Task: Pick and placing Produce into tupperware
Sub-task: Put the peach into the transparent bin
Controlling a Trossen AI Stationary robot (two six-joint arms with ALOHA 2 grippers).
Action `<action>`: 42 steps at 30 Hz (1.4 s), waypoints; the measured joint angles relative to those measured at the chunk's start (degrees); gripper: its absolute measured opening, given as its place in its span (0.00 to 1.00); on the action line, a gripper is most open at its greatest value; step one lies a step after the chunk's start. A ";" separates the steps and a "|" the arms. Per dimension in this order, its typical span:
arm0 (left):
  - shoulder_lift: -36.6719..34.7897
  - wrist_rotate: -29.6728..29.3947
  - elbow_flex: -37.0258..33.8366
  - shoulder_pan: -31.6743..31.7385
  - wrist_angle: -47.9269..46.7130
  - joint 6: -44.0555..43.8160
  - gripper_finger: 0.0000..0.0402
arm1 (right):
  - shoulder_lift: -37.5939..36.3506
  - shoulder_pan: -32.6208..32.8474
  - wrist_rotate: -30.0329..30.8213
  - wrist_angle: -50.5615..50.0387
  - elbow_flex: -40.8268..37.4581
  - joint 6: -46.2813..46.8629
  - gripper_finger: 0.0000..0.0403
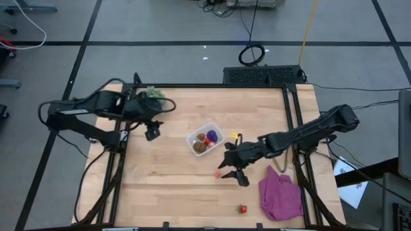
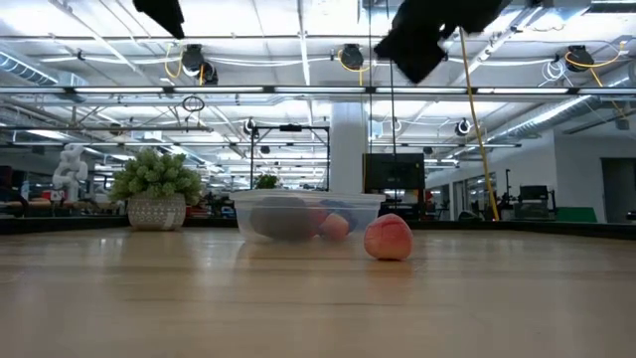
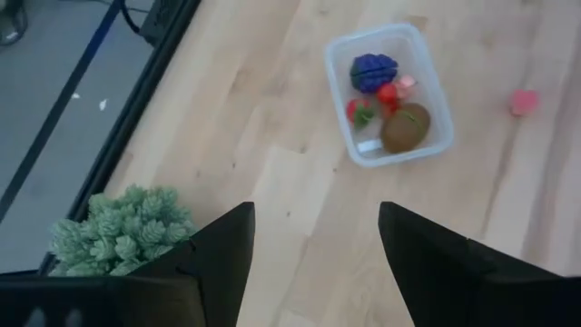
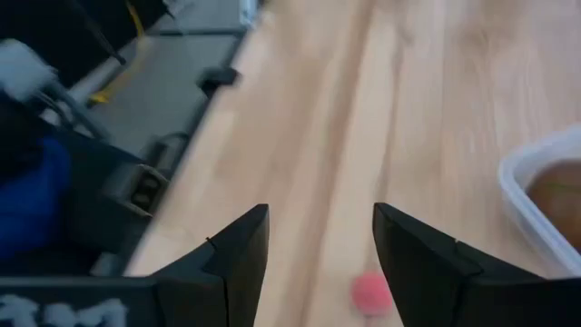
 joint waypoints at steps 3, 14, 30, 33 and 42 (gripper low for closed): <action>-1.12 -0.26 0.00 -1.59 -0.17 -0.10 0.60 | 4.29 -0.74 0.30 0.46 0.14 -1.02 0.47; -1.25 -1.01 0.00 -3.43 -1.70 1.15 0.60 | 14.77 -3.52 0.07 -18.52 11.06 -5.29 0.47; -1.30 -1.92 0.00 -3.43 -2.69 1.48 0.60 | 18.81 -4.08 -0.25 -21.89 13.59 -2.29 0.64; -1.29 -1.95 0.00 -3.43 -2.67 1.55 0.60 | 18.81 -4.50 -0.24 -21.68 13.59 -0.15 0.66; -1.27 -1.95 0.00 -3.43 -2.67 1.55 0.60 | 21.32 -4.56 -2.21 -19.74 13.67 2.21 0.69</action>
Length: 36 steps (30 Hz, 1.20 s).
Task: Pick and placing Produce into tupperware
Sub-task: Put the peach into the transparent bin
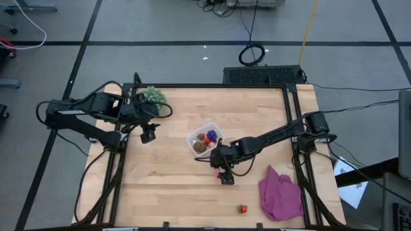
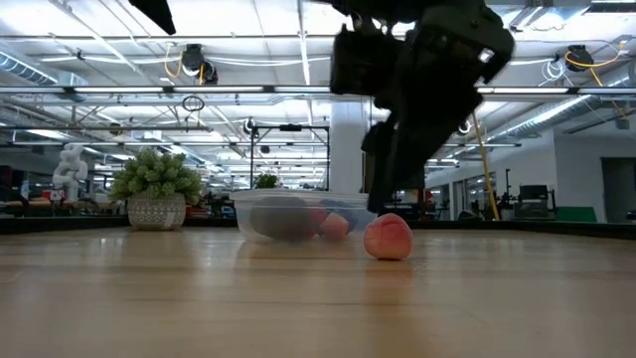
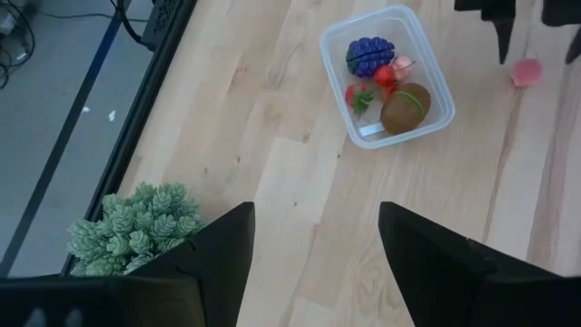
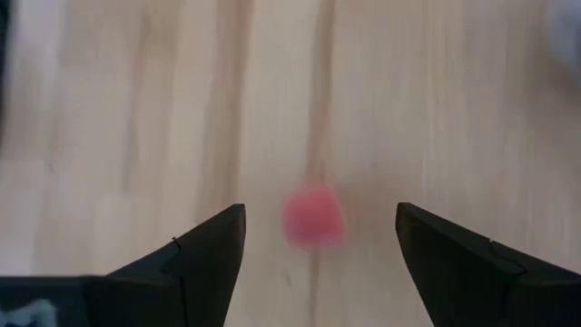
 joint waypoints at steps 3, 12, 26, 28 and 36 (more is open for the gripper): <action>-0.01 -0.02 0.00 0.00 0.00 0.01 0.60 | 1.03 0.00 -0.94 1.10 -0.11 -0.02 0.69; 0.00 -0.02 0.00 0.00 -0.02 0.15 0.60 | 4.78 0.06 -2.75 1.54 -0.15 0.68 0.69; -0.01 -0.02 0.00 0.00 0.00 0.46 0.60 | 6.00 0.22 -3.75 2.24 -0.02 0.90 0.69; -0.02 -0.02 0.00 0.00 0.00 0.46 0.60 | 6.00 0.22 -3.77 2.31 -0.04 0.90 0.69; -0.01 -0.02 0.00 0.00 0.02 0.38 0.60 | 6.04 0.22 -3.57 2.40 -0.08 0.90 0.59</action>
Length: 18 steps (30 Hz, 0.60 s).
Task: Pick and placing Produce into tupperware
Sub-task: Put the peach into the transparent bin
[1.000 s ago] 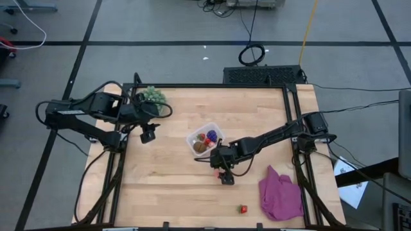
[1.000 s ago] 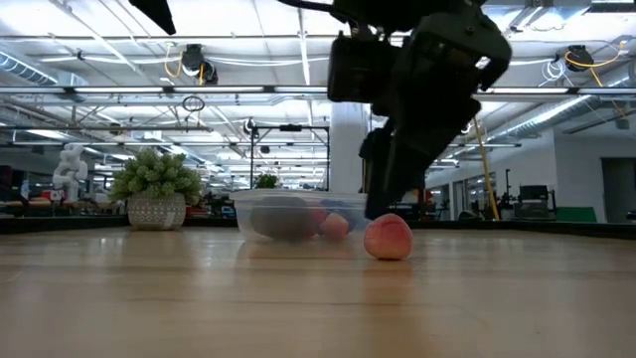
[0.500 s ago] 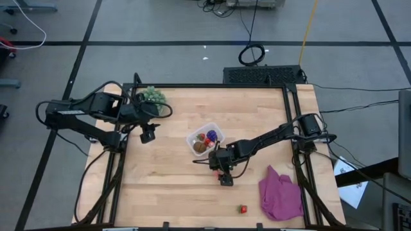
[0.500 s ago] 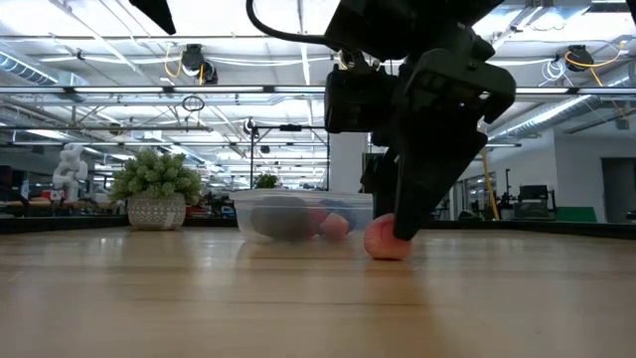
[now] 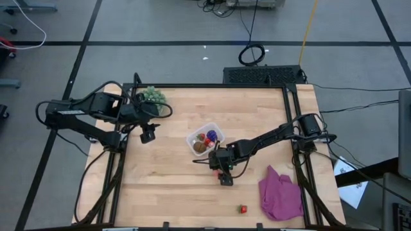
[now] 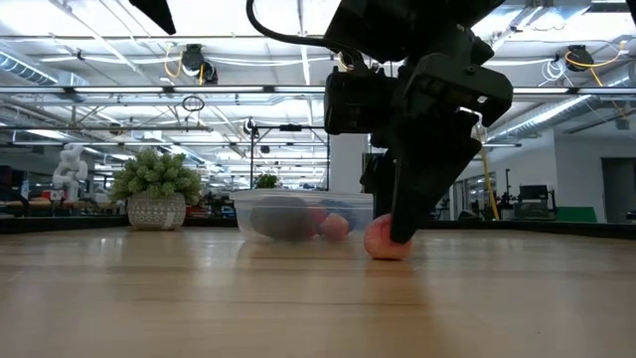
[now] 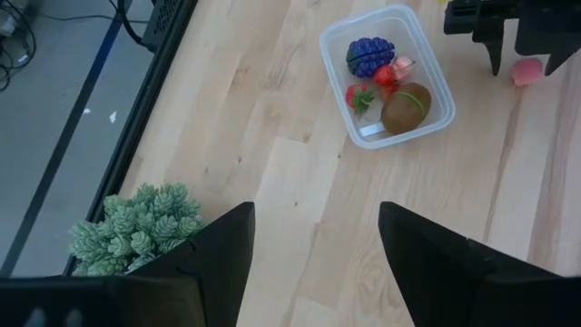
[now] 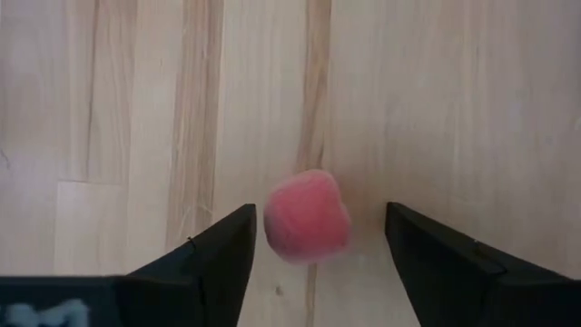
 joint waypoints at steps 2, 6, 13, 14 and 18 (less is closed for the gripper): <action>0.00 0.00 0.00 0.00 0.00 -0.34 0.60 | 0.02 0.00 0.04 0.05 -0.01 -0.02 0.55; 0.00 0.00 0.00 0.00 0.00 -0.38 0.60 | 0.07 0.00 0.04 0.24 -0.02 -0.04 0.49; 0.00 0.00 0.00 0.00 0.00 -0.40 0.60 | 0.15 0.01 -0.27 0.82 -0.02 -0.06 0.38; 0.00 0.00 0.00 0.00 0.00 -0.42 0.60 | 0.17 0.02 -0.33 0.92 -0.02 -0.14 0.36; 0.00 0.00 0.00 0.00 0.03 -0.45 0.60 | -0.08 0.09 -0.86 1.73 -0.08 -0.91 0.30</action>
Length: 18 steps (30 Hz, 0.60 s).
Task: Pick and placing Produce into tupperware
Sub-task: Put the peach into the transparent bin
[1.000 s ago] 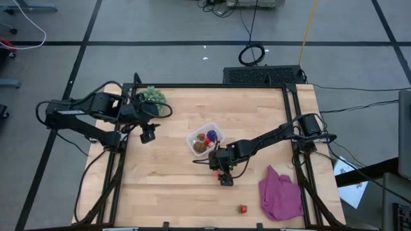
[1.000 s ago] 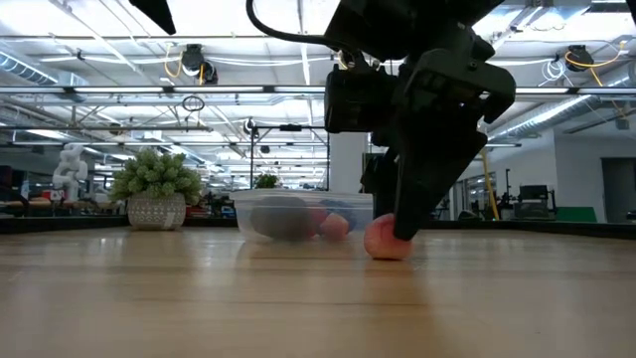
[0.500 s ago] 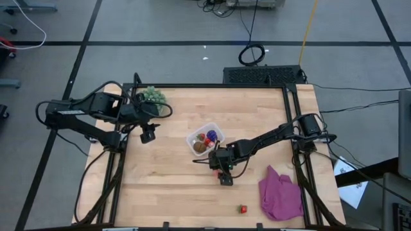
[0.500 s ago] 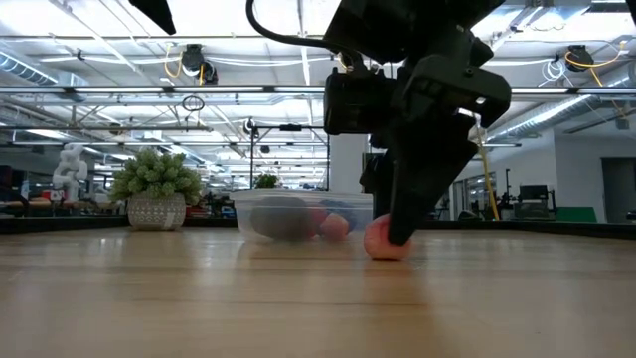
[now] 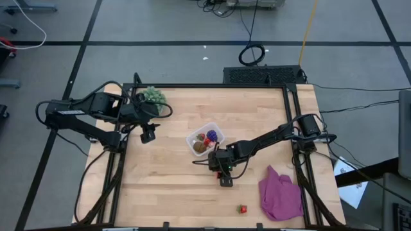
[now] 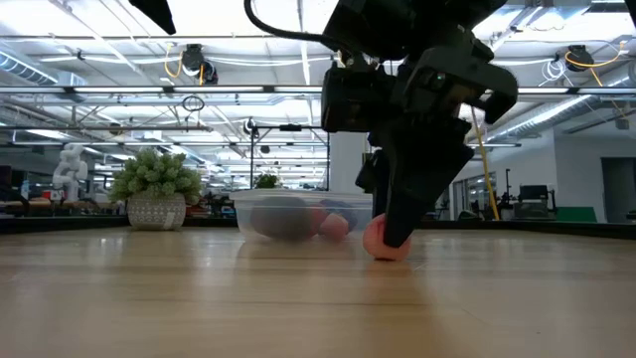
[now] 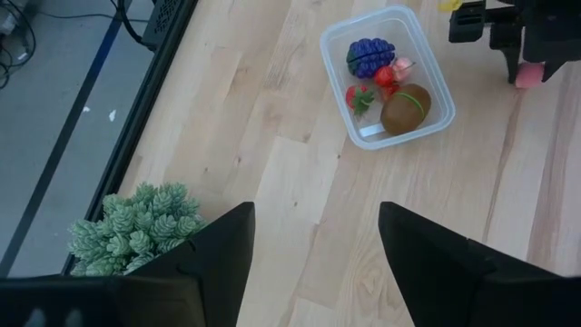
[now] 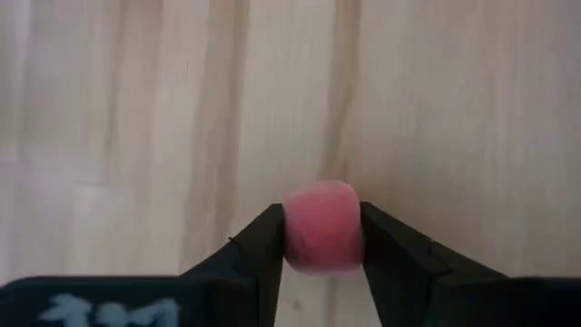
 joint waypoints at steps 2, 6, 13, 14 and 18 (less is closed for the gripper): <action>0.00 0.00 0.00 0.00 0.01 -0.12 0.60 | -0.27 0.08 -0.60 0.25 0.03 -0.14 0.29; -0.01 0.00 0.00 0.00 0.12 -0.37 0.60 | -2.07 0.11 -0.47 -0.42 1.77 -0.38 0.29; 0.01 0.02 -0.02 0.00 0.25 -0.58 0.60 | -5.64 0.18 0.61 -0.28 5.74 -6.14 0.30; 0.00 0.02 -0.02 0.00 0.25 -0.56 0.60 | -5.99 -0.02 1.04 0.16 6.25 -7.45 0.30; -0.01 0.02 -0.02 0.00 0.24 -0.33 0.60 | -6.12 -2.47 3.87 0.12 7.83 -14.29 0.30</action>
